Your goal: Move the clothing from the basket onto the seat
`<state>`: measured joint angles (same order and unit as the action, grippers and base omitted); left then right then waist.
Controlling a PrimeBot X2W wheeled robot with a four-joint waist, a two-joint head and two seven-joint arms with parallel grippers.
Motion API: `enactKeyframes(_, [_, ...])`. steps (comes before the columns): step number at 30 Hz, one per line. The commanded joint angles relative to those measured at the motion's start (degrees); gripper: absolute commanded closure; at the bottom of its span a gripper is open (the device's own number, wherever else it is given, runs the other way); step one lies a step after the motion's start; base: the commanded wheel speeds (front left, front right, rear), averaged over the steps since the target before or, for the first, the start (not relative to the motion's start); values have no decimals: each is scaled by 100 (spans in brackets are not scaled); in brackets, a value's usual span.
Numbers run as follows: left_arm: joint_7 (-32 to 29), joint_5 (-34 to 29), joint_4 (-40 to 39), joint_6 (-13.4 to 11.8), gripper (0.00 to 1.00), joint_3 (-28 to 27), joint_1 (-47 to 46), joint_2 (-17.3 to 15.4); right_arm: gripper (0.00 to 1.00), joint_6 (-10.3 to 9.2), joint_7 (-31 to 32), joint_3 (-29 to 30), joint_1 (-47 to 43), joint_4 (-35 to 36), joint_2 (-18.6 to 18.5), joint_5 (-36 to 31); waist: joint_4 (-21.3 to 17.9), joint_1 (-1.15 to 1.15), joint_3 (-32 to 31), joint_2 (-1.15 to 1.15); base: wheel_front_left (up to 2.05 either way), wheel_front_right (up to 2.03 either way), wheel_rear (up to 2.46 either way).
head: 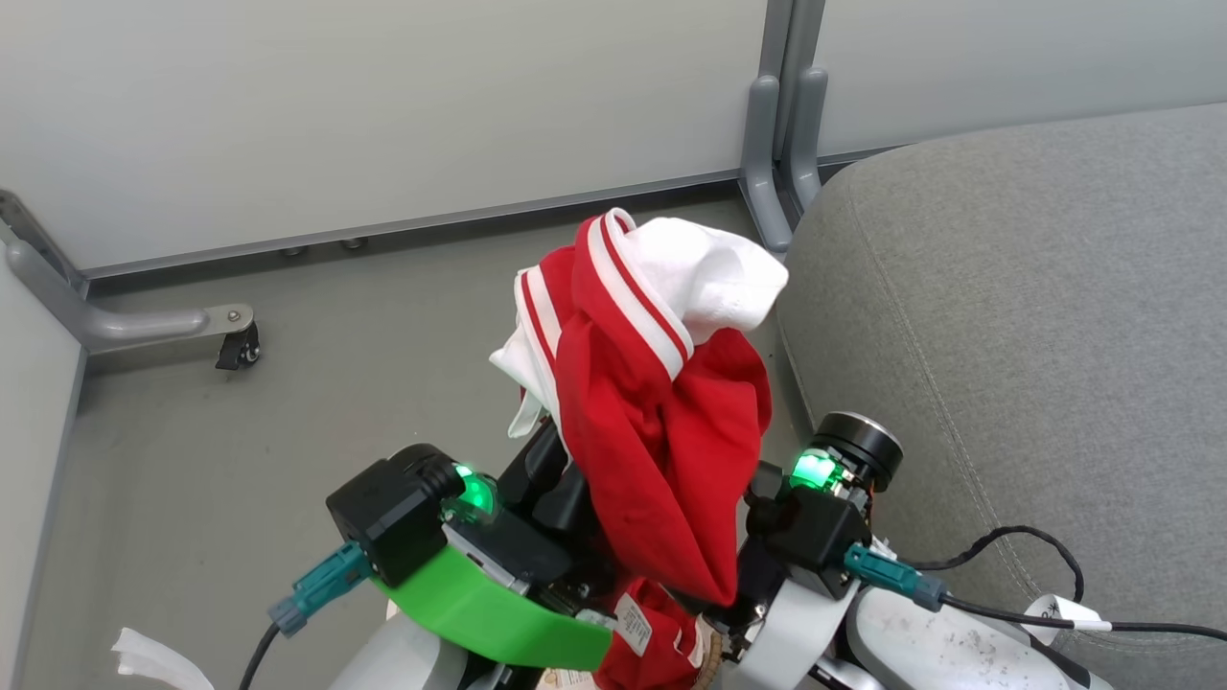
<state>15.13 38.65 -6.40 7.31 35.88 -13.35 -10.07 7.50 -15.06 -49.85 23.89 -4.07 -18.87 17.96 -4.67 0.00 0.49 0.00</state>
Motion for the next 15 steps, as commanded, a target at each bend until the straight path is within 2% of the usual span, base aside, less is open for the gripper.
enactKeyframes(1, [3, 10, 14, 25, 100, 20, -83, -31, 68, -2, -18, -42, 65, -63, 6, 18, 7, 0, -8, 0, 0, 0, 0])
enactKeyframes(2, [3, 13, 18, 25, 100, 21, -80, -31, 100, -2, -18, -30, 74, -64, 15, 27, 9, 0, -12, 0, 0, 0, 0])
enactKeyframes(15, [3, -26, 2, 25, 100, -99, 34, -2, 100, -2, -18, 169, -134, -16, -9, 47, 4, 0, -51, 0, 0, 0, 0])
